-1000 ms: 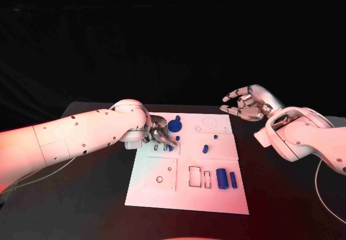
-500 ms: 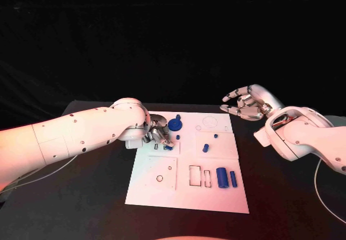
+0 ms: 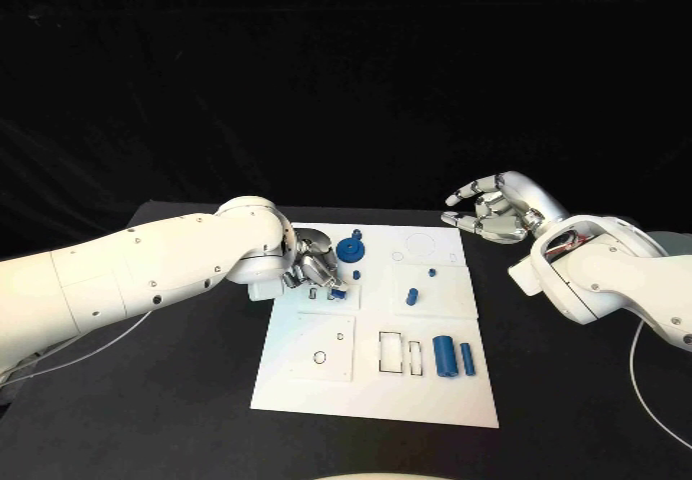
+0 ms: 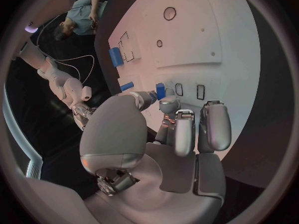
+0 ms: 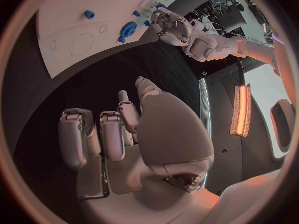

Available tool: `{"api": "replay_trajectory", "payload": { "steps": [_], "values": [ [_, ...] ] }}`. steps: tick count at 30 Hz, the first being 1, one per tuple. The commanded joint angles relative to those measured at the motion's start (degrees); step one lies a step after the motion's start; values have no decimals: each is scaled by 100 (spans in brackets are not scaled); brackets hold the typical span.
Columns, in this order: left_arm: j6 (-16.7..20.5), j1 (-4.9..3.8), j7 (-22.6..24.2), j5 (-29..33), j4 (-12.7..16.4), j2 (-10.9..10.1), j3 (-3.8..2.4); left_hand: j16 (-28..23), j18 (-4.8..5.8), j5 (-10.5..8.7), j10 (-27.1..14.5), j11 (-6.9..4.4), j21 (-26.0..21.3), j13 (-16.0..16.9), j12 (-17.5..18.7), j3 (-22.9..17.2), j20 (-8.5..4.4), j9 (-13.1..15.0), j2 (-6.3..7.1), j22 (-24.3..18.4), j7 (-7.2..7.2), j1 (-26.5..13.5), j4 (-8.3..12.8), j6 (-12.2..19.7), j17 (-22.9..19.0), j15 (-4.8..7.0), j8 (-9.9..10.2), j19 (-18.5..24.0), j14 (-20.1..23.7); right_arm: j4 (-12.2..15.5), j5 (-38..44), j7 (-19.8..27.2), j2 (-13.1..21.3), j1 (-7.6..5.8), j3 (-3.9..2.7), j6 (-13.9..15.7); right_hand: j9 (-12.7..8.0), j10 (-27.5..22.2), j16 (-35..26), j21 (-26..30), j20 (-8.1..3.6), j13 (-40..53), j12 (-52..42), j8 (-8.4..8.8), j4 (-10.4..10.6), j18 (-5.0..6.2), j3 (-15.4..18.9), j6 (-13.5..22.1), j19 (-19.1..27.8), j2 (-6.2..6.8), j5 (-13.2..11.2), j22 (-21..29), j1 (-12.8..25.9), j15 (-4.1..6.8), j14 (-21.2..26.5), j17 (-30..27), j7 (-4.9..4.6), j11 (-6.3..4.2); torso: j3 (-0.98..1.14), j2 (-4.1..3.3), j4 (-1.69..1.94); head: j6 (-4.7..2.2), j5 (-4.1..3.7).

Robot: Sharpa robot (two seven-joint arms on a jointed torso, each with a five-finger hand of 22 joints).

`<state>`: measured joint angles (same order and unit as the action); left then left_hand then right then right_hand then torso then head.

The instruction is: Assemble the parts on the task board

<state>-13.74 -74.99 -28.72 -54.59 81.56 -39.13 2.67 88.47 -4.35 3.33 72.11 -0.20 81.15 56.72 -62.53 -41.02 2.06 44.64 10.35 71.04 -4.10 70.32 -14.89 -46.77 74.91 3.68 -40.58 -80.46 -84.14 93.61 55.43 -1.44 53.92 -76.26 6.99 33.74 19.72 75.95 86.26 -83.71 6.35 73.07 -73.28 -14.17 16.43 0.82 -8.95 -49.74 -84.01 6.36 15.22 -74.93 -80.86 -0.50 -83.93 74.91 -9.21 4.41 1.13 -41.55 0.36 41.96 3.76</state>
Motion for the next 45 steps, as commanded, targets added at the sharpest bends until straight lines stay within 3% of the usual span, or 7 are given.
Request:
{"api": "replay_trajectory", "payload": {
  "steps": [1, 4, 8, 13, 26, 45],
  "values": [
    [291, 1, 70, 79, 96, -50, -8, 22, 43, 76, 62, -9, 28, 43, -60, -1044, 14, 26, 13, 3, 0, -83, 1051, -18, 1327, 7, -38, -28, -529, 3, 56, -1, 10, 6, 0, -52, -9, -8, -21, 37, -24, -5, 36, -25, 7, 89, -33, -6, -217, 40, 24, -1127, 19, 46, -382, 535, 3, -13, 2, 6, 7, 13, 5],
    [358, 4, 73, -81, 156, -94, -9, 25, 42, 226, 126, -20, 27, 108, -123, -1124, 9, 72, 63, 3, 11, -188, 1134, -53, 1330, 16, -57, -27, -530, 9, 55, 1, 20, 7, 0, -46, -9, -7, -20, 37, -24, -5, 36, -25, 9, 89, -32, -6, -216, 41, 25, -1126, 23, 46, -382, 538, 3, -13, 5, 5, 7, 21, 8],
    [445, 17, 56, -427, 221, -135, -5, 32, 36, 697, 228, -45, 14, 225, -233, -1189, -11, 151, 137, -19, 37, -364, 1235, -121, 1338, 37, -92, -17, -534, 16, 55, 4, 34, 7, 0, -37, -9, -7, -20, 37, -24, -5, 36, -25, 9, 89, -32, -6, -216, 41, 25, -1126, 23, 46, -382, 538, 3, -13, -1, 1, 6, 30, 8],
    [513, 38, 25, -723, 229, -140, 7, 40, 40, 938, 284, -63, 22, 296, -299, -1214, -26, 203, 166, 1, 53, -458, 1298, -160, 1348, 54, -112, -29, -537, 19, 55, 6, 40, 7, 0, -30, -9, -7, -20, 37, -24, -5, 36, -25, 9, 89, -32, -6, -216, 41, 25, -1126, 23, 46, -382, 538, 3, -13, 0, 6, 5, 34, 18],
    [389, 104, -15, -940, 148, -65, 74, 53, 42, 1027, 333, -74, 28, 361, -359, -1225, -30, 234, 173, 12, 68, -509, 1319, -191, 1366, 64, -134, -36, -543, 21, 55, 12, 43, 7, 0, -30, -9, -7, -20, 37, -24, -5, 36, -25, 9, 89, -32, -6, -216, 41, 25, -1126, 23, 46, -382, 538, 3, -13, -4, -3, -5, 50, 31],
    [134, 123, -47, -1038, 108, -38, 95, 77, 43, 1137, 377, -103, 31, 411, -412, -1243, -38, 297, 188, 19, 103, -604, 1337, -246, 1399, 85, -193, -41, -553, 18, 56, 13, 44, 8, 0, -33, -10, -13, -26, 51, -24, -13, 43, -31, 12, 93, -33, -5, -209, 47, 29, -1119, 44, 45, -380, 526, 3, -13, -5, -4, -5, 90, 34]
  ]
}}
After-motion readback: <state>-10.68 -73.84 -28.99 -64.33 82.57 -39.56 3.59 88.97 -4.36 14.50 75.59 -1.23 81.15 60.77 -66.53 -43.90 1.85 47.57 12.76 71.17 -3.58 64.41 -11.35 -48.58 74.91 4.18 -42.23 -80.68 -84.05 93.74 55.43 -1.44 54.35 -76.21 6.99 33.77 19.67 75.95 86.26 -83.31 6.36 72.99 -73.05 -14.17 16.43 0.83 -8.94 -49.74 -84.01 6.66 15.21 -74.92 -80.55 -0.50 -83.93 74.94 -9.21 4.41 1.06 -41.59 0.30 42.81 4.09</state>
